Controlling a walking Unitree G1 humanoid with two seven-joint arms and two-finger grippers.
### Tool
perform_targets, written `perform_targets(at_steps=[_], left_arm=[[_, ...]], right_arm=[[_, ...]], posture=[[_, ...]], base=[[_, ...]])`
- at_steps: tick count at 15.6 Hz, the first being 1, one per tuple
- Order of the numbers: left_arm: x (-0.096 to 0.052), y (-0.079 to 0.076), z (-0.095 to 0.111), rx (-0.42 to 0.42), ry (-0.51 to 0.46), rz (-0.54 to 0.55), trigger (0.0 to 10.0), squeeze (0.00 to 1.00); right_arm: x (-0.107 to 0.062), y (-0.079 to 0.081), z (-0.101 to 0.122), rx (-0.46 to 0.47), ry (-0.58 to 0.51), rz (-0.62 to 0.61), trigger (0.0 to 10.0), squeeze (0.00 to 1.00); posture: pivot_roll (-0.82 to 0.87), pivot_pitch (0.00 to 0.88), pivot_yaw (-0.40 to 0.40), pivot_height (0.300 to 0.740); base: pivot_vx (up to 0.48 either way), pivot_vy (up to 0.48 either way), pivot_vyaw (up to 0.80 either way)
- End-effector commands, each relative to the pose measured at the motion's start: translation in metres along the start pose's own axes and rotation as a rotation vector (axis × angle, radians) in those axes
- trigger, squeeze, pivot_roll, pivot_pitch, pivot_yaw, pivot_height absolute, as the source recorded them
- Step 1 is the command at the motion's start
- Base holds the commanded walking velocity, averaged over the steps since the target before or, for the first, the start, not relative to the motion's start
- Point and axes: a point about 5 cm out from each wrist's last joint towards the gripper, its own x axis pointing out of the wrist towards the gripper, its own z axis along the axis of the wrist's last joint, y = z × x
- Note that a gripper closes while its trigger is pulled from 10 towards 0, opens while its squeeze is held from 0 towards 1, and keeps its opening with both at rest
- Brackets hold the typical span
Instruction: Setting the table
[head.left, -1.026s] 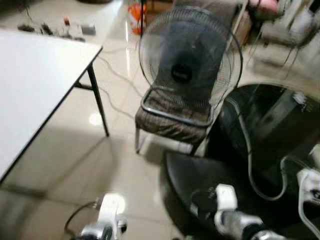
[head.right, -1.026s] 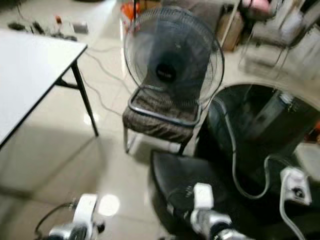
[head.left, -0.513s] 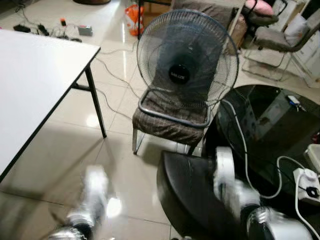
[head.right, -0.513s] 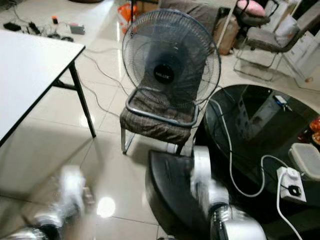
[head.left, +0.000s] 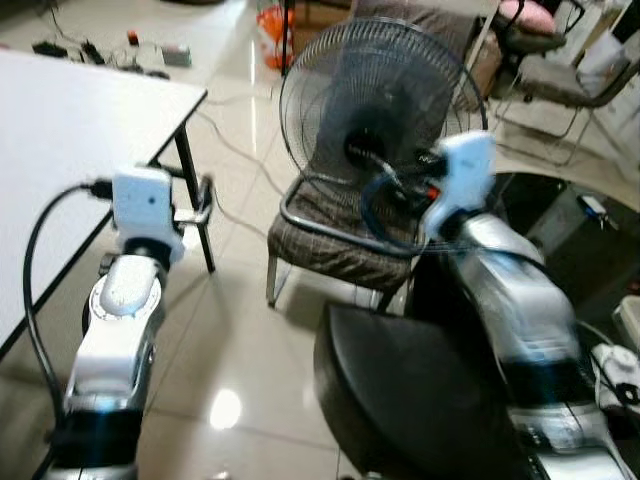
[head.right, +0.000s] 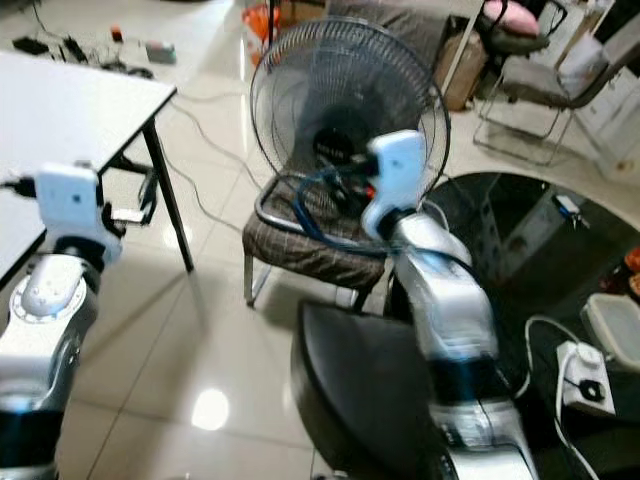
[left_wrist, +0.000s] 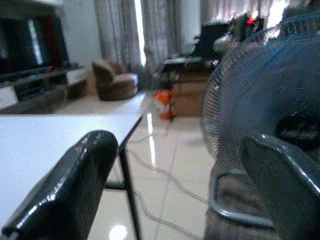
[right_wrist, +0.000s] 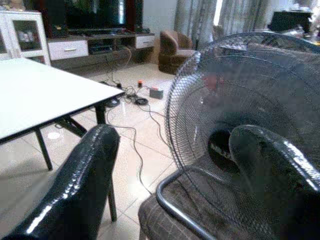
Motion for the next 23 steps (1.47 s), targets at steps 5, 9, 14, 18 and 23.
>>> perform_targets(at_steps=[5,9,14,18,23], left_arm=[[-0.043,-0.024,-0.001,-0.031,0.139,-0.081,10.0,1.0],[-0.04,-0.031,0.004,-0.075,0.099,-0.005,10.0,0.0],[-0.035,-0.049,-0.001,-0.031,0.159,-0.166,10.0,0.0],[-0.044,-0.034,-0.015,0.023,0.218,-0.111,10.0,0.0],[-0.031,-0.043,0.002,-0.047,0.186,-0.144,10.0,0.0]], right_arm=[[-0.074,-0.002,-0.018,0.084,0.143,-0.275,10.0,1.0],[-0.085,-0.012,-0.015,-0.054,0.116,-0.582,10.0,0.0],[-0.079,0.012,-0.035,0.007,0.201,-0.245,10.0,0.0],[-0.072,0.016,-0.026,-0.069,0.152,-0.177,10.0,0.0],[-0.065,0.023,-0.026,0.067,0.099,-0.175,10.0,0.0]], posture=[[-0.11,0.009,-0.047,0.74],[-0.14,0.0,0.002,0.74],[-0.1,0.0,-0.012,0.74],[-0.1,0.0,0.001,0.74],[-0.07,0.0,-0.002,0.74]], base=[[0.0,0.0,0.0],[0.0,0.0,0.0],[0.0,0.0,0.32],[0.0,0.0,0.8],[0.0,0.0,0.8]])
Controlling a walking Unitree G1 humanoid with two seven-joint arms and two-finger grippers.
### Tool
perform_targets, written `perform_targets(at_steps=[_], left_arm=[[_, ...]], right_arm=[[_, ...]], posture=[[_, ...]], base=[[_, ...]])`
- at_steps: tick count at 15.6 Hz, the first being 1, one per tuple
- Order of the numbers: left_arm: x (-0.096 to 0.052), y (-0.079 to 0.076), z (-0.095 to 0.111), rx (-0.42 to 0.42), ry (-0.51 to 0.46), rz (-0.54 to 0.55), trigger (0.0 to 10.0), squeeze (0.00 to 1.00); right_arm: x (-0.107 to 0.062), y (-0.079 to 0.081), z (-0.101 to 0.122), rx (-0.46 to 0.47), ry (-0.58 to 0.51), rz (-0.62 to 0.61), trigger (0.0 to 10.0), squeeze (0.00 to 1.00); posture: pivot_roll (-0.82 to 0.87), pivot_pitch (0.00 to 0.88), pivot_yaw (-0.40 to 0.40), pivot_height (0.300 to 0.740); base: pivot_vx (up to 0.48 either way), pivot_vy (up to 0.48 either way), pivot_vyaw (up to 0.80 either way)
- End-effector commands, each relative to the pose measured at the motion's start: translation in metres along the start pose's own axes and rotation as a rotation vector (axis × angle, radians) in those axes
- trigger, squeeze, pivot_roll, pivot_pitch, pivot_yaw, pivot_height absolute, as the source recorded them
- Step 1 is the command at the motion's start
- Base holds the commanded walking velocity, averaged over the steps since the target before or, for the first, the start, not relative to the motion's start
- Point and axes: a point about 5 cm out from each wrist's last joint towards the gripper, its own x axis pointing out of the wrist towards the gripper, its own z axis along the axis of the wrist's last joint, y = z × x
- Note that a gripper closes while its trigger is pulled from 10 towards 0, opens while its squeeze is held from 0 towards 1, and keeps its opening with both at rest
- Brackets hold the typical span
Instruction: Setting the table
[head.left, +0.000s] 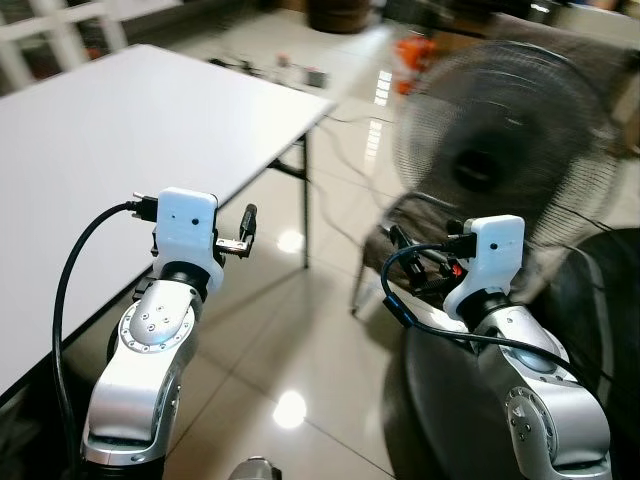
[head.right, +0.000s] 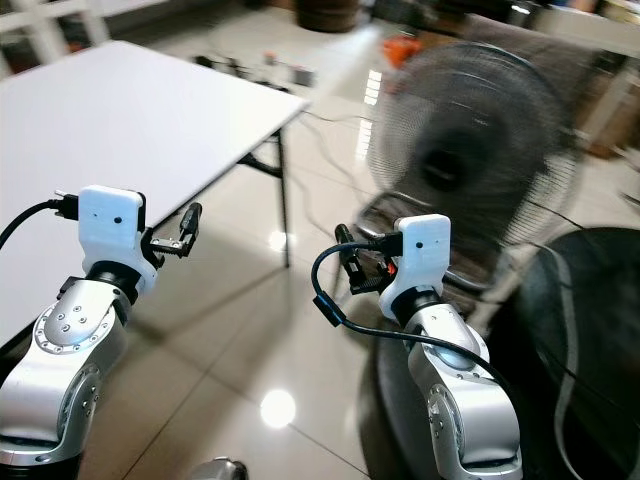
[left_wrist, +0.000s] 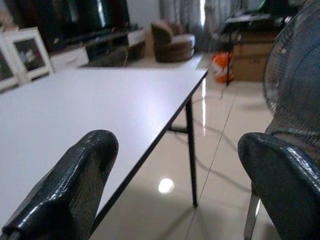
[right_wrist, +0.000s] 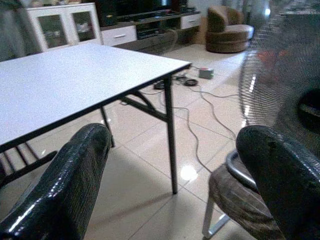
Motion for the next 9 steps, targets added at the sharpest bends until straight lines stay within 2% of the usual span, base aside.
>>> perform_targets(at_steps=[1,2,3,4,7,9], left_arm=[[-0.004,-0.002,-0.001,-0.044,0.016,-0.019,10.0,0.0],[-0.006,-0.002,-0.003,-0.059,0.023,-0.019,10.0,0.0],[-0.008,0.001,-0.007,-0.016,0.038,-0.003,10.0,0.0],[-0.008,0.006,-0.007,0.082,0.016,0.039,10.0,0.0],[-0.013,0.007,-0.003,0.072,-0.011,0.046,10.0,0.0],[-0.02,0.008,0.0,0.102,-0.016,0.051,10.0,0.0]], right_arm=[[0.002,0.003,0.006,-0.004,-0.037,0.03,10.0,0.0],[0.002,0.003,0.006,-0.004,-0.038,0.035,10.0,0.0],[0.003,0.003,0.006,-0.001,-0.04,0.033,10.0,0.0],[0.004,0.002,0.008,0.024,-0.044,0.03,10.0,0.0],[0.007,0.005,0.009,0.022,-0.03,0.105,10.0,0.0],[0.01,0.006,0.004,0.027,-0.012,0.143,10.0,0.0]], posture=[[-0.07,0.0,0.004,0.74],[-0.07,0.0,0.004,0.74],[-0.06,0.0,-0.005,0.74],[-0.05,0.0,-0.015,0.74],[-0.02,0.0,-0.041,0.74],[0.0,0.0,-0.055,0.74]], base=[[0.0,0.0,0.8],[0.0,0.0,0.8],[0.0,0.0,0.8],[0.0,0.0,0.8],[0.0,0.0,0.8],[0.0,0.0,0.8]])
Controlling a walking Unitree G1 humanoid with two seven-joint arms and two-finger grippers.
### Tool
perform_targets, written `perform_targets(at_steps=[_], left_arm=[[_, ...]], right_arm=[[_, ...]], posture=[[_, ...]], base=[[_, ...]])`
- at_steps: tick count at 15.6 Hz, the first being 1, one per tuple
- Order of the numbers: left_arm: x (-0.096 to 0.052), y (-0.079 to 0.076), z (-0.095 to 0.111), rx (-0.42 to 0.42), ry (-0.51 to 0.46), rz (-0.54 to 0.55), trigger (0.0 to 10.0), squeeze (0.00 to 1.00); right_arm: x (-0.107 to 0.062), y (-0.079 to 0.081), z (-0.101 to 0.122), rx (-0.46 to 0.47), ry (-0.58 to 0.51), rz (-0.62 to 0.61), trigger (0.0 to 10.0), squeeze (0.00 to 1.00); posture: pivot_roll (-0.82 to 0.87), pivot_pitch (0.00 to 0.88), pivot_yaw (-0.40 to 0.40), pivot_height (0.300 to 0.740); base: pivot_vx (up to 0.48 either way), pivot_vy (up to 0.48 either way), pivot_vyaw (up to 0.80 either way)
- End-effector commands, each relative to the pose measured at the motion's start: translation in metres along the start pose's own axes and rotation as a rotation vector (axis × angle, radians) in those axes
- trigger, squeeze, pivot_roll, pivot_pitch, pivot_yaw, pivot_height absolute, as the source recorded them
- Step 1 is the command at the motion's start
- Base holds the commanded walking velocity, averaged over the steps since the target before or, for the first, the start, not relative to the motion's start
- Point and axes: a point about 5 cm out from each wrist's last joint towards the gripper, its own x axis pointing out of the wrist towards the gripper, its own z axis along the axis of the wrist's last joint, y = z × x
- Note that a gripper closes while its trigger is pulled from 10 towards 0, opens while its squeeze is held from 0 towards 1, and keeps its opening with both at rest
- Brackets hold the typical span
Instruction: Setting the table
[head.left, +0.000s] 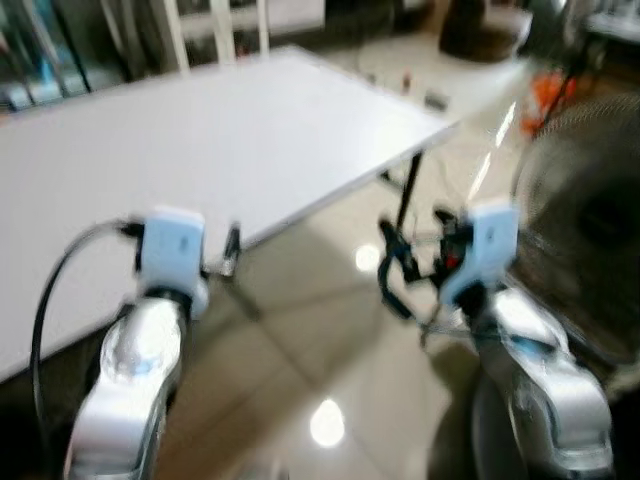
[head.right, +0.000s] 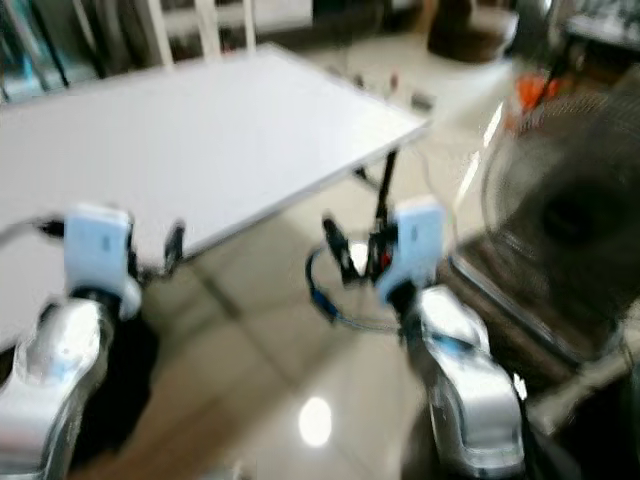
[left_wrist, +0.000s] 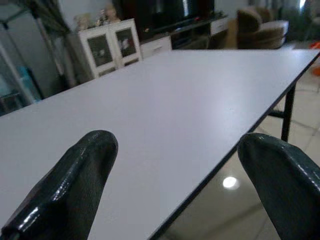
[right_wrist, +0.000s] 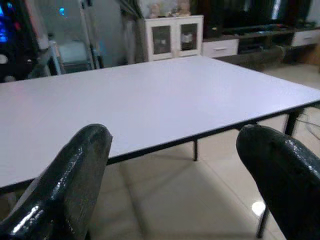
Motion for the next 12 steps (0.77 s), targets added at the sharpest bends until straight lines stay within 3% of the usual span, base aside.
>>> perform_targets(at_steps=[1,4,5,12], left_arm=[[-0.0035,0.0005,0.0031,0.011,-0.009,0.016,10.0,0.0],[-0.0057,0.0029,0.0014,-0.018,-0.007,0.026,10.0,0.0],[-0.0073,0.0028,0.0042,-0.009,-0.02,0.021,10.0,0.0],[-0.0103,0.0064,0.0092,0.026,-0.016,0.034,10.0,0.0]], right_arm=[[0.001,0.0001,-0.0026,0.004,0.014,0.017,10.0,0.0],[0.0014,0.0042,-0.0037,0.035,0.013,0.04,10.0,0.0],[0.0003,0.0069,-0.0029,0.098,0.0,0.066,10.0,0.0],[0.0026,0.0043,-0.0022,0.085,0.005,0.072,10.0,0.0]], posture=[[0.0,0.0,-0.055,0.74],[0.0,0.0,-0.053,0.74],[0.02,0.0,-0.056,0.74],[0.03,0.002,-0.076,0.74]], base=[[0.0,0.0,0.8],[0.0,0.0,0.8],[0.0,0.289,0.8],[0.0,0.477,0.8]])
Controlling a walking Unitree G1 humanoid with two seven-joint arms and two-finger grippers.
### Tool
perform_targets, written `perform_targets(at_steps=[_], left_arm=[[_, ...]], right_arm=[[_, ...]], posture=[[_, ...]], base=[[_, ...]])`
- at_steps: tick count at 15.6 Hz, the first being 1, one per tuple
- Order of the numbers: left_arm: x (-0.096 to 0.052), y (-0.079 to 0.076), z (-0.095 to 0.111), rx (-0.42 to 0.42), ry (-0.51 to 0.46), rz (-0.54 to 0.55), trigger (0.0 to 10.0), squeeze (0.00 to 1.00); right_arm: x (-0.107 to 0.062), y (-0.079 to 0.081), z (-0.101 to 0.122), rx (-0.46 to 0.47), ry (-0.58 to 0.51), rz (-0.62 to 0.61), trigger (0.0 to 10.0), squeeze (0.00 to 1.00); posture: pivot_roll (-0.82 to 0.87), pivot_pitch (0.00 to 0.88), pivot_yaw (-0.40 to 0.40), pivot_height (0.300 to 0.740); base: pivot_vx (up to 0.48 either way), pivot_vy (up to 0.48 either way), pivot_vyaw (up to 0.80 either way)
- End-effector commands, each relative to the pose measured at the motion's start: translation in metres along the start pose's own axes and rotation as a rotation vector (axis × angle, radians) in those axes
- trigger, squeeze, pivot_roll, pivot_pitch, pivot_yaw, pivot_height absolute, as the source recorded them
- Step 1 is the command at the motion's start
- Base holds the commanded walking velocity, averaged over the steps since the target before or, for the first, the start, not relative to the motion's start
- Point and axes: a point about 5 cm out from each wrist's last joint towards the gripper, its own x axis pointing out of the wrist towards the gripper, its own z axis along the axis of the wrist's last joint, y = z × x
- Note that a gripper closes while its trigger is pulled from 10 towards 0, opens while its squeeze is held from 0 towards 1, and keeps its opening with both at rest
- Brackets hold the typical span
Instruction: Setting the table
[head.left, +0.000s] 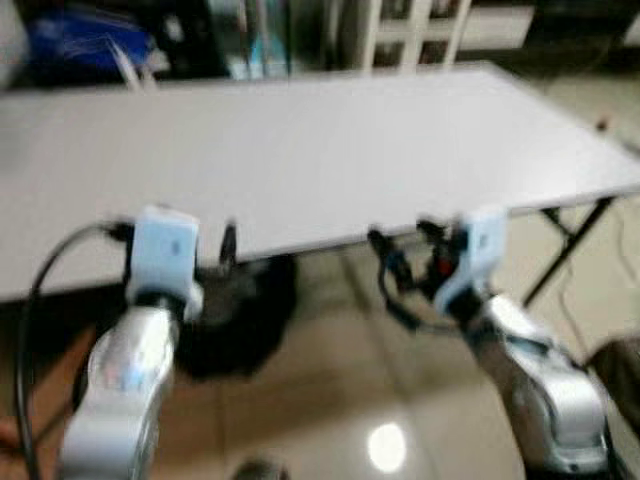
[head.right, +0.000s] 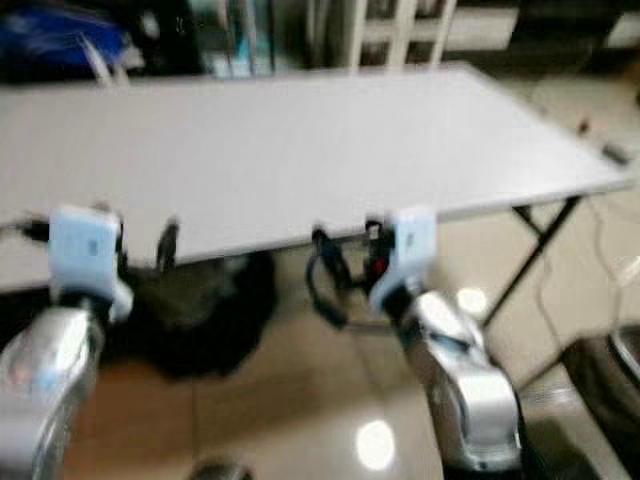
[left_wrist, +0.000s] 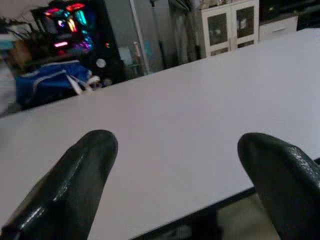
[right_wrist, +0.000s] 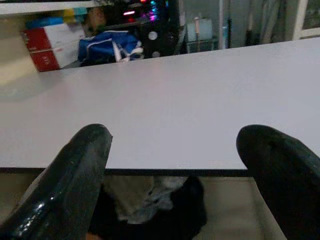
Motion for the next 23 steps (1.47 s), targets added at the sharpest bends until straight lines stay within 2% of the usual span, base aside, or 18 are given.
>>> perform_targets(at_steps=[1,4,5,6,7,8,9,11,12,14,15,16,17,19,20,23], left_arm=[[0.002,0.003,0.003,0.029,-0.006,0.01,10.0,0.0],[0.008,0.006,0.009,0.04,-0.014,0.01,10.0,0.0],[0.011,0.005,0.012,0.036,-0.019,0.005,10.0,0.0],[0.013,0.003,0.013,0.029,-0.015,0.007,10.0,0.0],[0.014,0.003,0.013,0.026,-0.015,0.008,10.0,0.0],[0.016,0.001,0.013,0.019,-0.014,0.007,10.0,0.0],[0.017,-0.001,0.013,0.011,-0.015,-0.003,10.0,0.0],[0.017,-0.003,0.014,0.011,-0.015,-0.008,10.0,0.0],[0.018,-0.004,0.015,0.002,-0.015,-0.007,10.0,0.0],[0.019,-0.005,0.013,-0.075,0.014,-0.003,10.0,0.0],[0.019,-0.006,0.013,-0.101,0.014,-0.017,10.0,0.0],[0.019,-0.006,0.011,-0.111,0.021,-0.026,10.0,0.65],[0.019,-0.005,0.011,-0.098,0.023,-0.029,10.0,1.0],[0.022,-0.004,0.012,-0.051,0.022,-0.018,10.0,1.0],[0.024,-0.003,0.013,-0.027,0.018,-0.017,10.0,0.0],[0.026,0.0,0.015,-0.005,0.007,-0.003,10.0,0.0]], right_arm=[[0.002,0.001,0.007,-0.014,-0.024,-0.014,10.0,0.0],[0.006,-0.003,0.017,-0.053,-0.008,-0.111,10.0,0.0],[0.007,-0.003,0.024,-0.061,-0.041,-0.107,10.0,0.0],[0.008,-0.004,0.03,-0.017,-0.079,-0.11,10.0,0.0],[0.009,-0.003,0.031,-0.01,-0.085,-0.108,10.0,0.0],[0.01,-0.003,0.034,-0.024,-0.097,-0.118,10.0,0.0],[0.013,-0.005,0.036,-0.08,-0.094,-0.206,10.0,0.0],[0.015,-0.003,0.033,0.001,-0.096,-0.171,10.0,0.0],[0.014,-0.009,0.027,0.022,-0.078,-0.203,10.0,0.0],[0.011,-0.018,0.02,0.04,-0.063,-0.269,10.0,0.0],[0.01,-0.023,0.019,0.038,-0.059,-0.308,10.0,1.0],[0.009,-0.028,0.017,0.03,-0.044,-0.343,10.0,1.0],[0.008,-0.03,0.016,0.014,-0.036,-0.354,10.0,1.0],[0.009,-0.03,0.016,0.006,-0.022,-0.358,10.0,1.0],[0.012,-0.025,0.017,-0.036,-0.019,-0.311,10.0,1.0],[0.018,-0.013,0.025,0.002,-0.054,-0.251,10.0,1.0]], posture=[[0.03,0.002,-0.076,0.74],[0.01,0.011,-0.069,0.74],[0.0,0.013,-0.066,0.74],[0.0,0.013,-0.065,0.74],[0.0,0.013,-0.065,0.74],[-0.01,0.012,-0.057,0.74],[-0.01,0.012,-0.054,0.74],[-0.01,0.013,-0.057,0.74],[0.0,0.014,-0.063,0.74],[0.0,0.015,-0.066,0.74],[0.0,0.014,-0.064,0.74],[0.0,0.014,-0.06,0.74],[0.0,0.014,-0.06,0.74],[-0.01,0.013,-0.052,0.74],[0.0,0.012,-0.052,0.74],[0.0,0.013,-0.048,0.74]], base=[[0.0,0.48,0.8],[0.0,0.48,0.0],[0.0,0.48,0.0],[0.0,0.48,0.0],[0.0,0.48,0.0],[0.0,0.48,0.0],[0.0,0.48,0.0],[0.0,0.48,0.0],[0.0,0.48,0.0],[0.0,0.48,0.0],[0.0,0.48,0.0],[0.0,0.48,0.0],[0.0,0.48,0.0],[0.0,0.48,0.0],[0.0,0.48,0.0],[0.0,0.48,0.0]])
